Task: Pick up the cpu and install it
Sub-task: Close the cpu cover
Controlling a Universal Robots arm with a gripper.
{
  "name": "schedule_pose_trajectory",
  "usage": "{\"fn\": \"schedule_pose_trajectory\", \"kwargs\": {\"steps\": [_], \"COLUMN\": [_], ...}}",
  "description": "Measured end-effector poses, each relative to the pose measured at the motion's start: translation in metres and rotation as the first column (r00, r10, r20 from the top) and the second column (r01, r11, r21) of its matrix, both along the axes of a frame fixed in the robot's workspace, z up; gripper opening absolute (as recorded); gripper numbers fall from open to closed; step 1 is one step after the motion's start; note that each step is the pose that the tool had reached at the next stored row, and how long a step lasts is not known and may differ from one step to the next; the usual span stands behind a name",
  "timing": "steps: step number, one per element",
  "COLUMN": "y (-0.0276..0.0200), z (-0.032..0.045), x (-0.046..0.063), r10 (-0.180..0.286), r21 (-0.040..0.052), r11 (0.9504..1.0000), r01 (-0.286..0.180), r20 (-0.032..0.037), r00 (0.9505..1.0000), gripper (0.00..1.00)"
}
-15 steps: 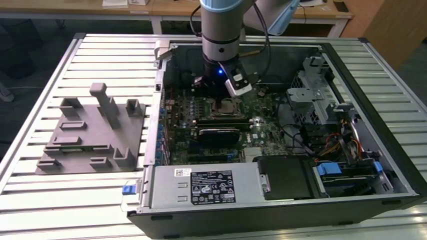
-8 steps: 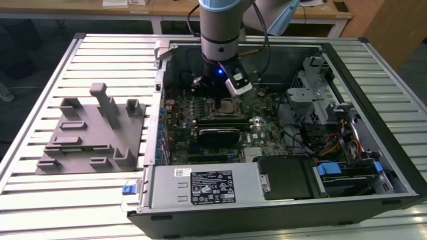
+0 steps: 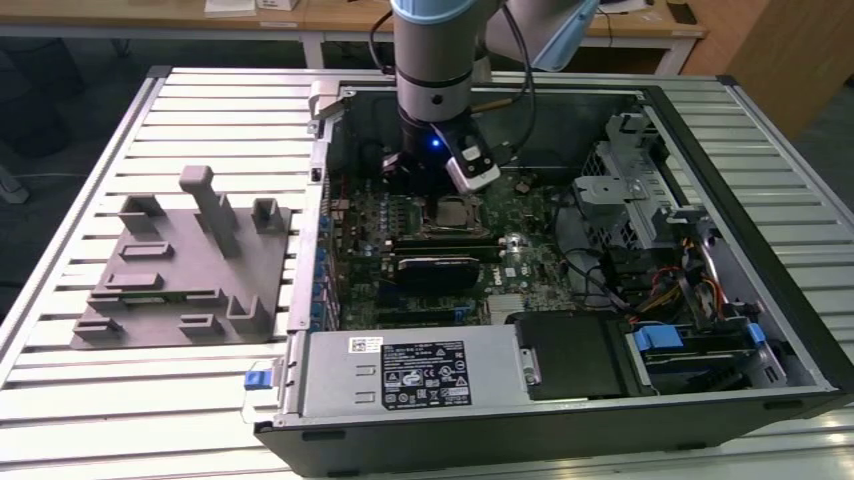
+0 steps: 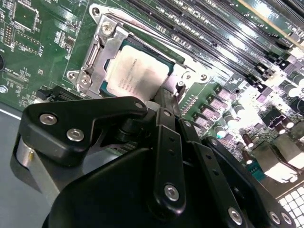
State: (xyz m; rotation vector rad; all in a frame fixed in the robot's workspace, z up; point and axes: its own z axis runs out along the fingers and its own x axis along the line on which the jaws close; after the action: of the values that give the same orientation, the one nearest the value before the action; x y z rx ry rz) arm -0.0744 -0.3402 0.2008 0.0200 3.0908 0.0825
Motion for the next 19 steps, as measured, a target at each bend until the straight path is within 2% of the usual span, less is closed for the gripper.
{"fn": "schedule_pose_trajectory", "kwargs": {"steps": [11, 19], "y": [0.0000, 0.0000], "z": [-0.0019, -0.0020], "x": [-0.0015, 0.0021], "r10": [0.007, 0.007], "r21": [-0.0018, -0.0017], "r11": [1.0000, 1.0000], "r01": [-0.007, -0.007], "r20": [-0.0001, -0.0001], "r00": [1.0000, 1.0000], "gripper": [0.11, 0.11]}}
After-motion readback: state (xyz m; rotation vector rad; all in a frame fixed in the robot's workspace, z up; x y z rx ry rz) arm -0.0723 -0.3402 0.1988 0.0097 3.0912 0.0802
